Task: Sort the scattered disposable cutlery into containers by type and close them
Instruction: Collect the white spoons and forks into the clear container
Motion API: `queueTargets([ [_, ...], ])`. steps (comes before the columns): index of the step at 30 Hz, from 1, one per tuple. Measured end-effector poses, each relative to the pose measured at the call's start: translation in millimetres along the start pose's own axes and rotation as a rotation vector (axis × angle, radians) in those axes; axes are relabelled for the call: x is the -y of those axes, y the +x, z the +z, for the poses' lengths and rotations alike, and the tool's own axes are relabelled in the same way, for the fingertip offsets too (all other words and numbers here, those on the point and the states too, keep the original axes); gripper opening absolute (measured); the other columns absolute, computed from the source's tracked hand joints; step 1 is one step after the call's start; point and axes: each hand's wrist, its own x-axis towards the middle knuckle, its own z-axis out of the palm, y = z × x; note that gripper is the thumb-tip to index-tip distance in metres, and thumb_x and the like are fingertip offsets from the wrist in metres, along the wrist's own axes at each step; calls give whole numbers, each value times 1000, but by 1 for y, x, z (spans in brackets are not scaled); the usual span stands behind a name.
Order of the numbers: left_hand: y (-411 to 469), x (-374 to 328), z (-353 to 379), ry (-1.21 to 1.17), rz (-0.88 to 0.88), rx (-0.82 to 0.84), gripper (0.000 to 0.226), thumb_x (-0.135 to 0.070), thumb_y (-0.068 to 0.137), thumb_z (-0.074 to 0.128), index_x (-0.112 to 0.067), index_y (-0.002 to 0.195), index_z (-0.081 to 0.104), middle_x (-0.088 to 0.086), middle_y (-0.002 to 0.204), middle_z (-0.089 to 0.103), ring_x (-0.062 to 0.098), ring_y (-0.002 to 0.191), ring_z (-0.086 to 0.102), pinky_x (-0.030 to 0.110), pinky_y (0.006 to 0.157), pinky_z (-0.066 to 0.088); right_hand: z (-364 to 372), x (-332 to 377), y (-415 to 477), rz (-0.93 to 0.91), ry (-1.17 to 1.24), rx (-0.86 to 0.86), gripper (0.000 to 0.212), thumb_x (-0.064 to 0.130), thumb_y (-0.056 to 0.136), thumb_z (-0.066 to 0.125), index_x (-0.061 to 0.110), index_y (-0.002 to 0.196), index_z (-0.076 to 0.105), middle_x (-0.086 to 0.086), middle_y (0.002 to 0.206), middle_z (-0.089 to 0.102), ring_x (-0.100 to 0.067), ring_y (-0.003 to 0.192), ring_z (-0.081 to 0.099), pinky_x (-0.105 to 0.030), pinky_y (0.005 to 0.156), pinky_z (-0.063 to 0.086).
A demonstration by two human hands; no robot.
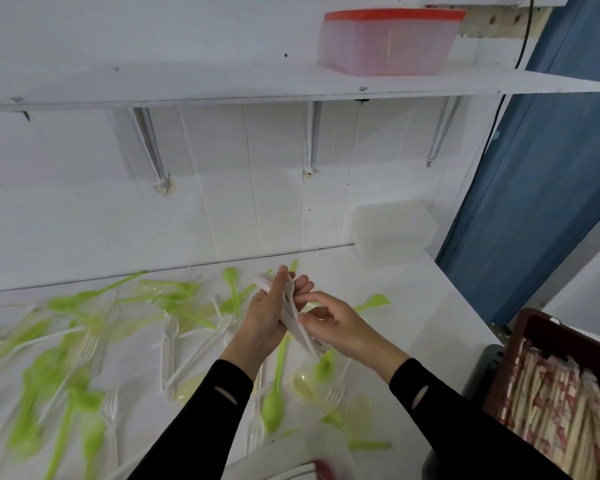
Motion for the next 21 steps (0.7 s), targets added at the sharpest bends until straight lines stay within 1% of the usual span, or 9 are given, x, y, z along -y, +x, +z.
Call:
queueTargets([
  [3, 1, 3, 1, 22, -24, -23, 43, -40, 94, 60, -2, 114, 58, 13, 104, 73, 21, 95, 72, 50, 93, 53, 2, -2, 2, 2, -20, 6, 22, 22, 90, 69, 34, 108, 66, 17, 88, 70, -6, 86, 65, -23, 77, 53],
  [6, 2, 3, -1, -1, -18, -23, 42, -37, 95, 59, 0, 115, 56, 14, 105, 73, 22, 96, 72, 43, 86, 55, -1, -1, 2, 52, -28, -63, 21, 18, 92, 63, 26, 110, 68, 1, 92, 74, -15, 83, 70, -23, 75, 52],
  [9, 3, 0, -3, -46, -22, -11, 44, -35, 97, 56, 3, 120, 56, 16, 111, 71, 22, 97, 72, 37, 76, 59, -4, -3, 4, 49, 28, -185, 16, 14, 94, 60, 17, 106, 69, -7, 95, 73, -17, 78, 73, -29, 75, 58],
  [11, 3, 0, -3, -41, -27, 2, 45, -36, 98, 55, 2, 121, 57, 17, 113, 70, 23, 99, 70, 38, 81, 58, -7, -6, 5, 3, 4, -216, 14, 13, 94, 61, 18, 105, 70, -7, 95, 73, -17, 76, 74, -32, 76, 60],
  [12, 3, 1, -3, -35, -29, 4, 44, -36, 97, 55, 1, 120, 58, 17, 115, 69, 23, 101, 70, 38, 82, 58, -7, -7, 4, -28, -52, -209, 16, 13, 94, 62, 22, 104, 70, -4, 94, 73, -16, 75, 73, -32, 77, 59],
  [14, 3, 1, -3, -27, -28, 16, 41, -36, 96, 57, -2, 119, 58, 15, 115, 70, 22, 103, 70, 35, 76, 60, -6, -8, 3, -57, -143, -166, 21, 12, 93, 63, 25, 107, 71, 3, 92, 74, -11, 74, 72, -27, 78, 57],
  [17, 4, 2, -2, -35, -20, 29, 31, -26, 93, 62, -1, 111, 60, 11, 106, 73, 19, 96, 71, 30, 73, 60, -3, -7, 1, -59, -193, -89, 24, 13, 95, 61, 22, 114, 71, 13, 94, 71, -1, 75, 66, -18, 78, 50],
  [19, 6, 2, -5, -37, -15, 51, 20, -20, 93, 64, -3, 102, 63, 9, 97, 72, 16, 87, 71, 26, 73, 58, -3, -6, 1, -56, -184, -50, 25, 16, 96, 61, 25, 117, 70, 10, 102, 73, -4, 85, 68, -23, 82, 52],
  [21, 8, 1, -6, -50, 1, 92, 15, -22, 94, 62, -9, 88, 63, 4, 84, 66, 11, 74, 66, 23, 73, 55, -2, -2, -2, -3, -50, 20, 27, 21, 97, 60, 29, 122, 66, -1, 105, 74, -18, 87, 73, -33, 83, 57],
])
